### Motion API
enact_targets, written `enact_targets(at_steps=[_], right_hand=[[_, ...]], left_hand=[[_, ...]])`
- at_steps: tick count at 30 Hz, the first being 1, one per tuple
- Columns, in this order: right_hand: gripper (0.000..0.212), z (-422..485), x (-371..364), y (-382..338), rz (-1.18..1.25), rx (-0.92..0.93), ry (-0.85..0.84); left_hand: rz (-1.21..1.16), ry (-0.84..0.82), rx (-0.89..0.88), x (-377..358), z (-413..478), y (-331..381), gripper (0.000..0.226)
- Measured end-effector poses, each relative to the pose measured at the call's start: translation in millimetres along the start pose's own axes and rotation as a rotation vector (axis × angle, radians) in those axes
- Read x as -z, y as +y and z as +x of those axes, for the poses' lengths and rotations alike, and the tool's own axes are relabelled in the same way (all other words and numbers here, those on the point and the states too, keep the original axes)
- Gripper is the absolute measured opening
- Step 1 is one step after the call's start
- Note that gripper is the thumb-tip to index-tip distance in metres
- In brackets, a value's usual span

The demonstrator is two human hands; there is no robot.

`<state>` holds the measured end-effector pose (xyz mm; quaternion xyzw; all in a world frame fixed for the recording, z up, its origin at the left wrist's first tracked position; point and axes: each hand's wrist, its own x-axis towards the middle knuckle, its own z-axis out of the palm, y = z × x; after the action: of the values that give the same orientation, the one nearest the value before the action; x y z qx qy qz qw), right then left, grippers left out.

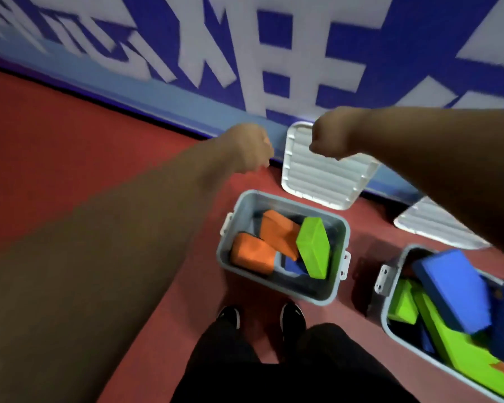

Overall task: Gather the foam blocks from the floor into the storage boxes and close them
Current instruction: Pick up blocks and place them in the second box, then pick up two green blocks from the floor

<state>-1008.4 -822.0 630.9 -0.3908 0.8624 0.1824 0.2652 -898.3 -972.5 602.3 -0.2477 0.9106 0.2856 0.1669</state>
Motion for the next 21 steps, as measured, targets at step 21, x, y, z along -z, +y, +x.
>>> enact_targets(at_steps=[21], right_hand=[[0.020,-235.6,162.9,-432.1,0.296,0.731,0.234]], left_hand=[[-0.438,0.661,0.444,161.7,-490.3,-252.1,0.020]])
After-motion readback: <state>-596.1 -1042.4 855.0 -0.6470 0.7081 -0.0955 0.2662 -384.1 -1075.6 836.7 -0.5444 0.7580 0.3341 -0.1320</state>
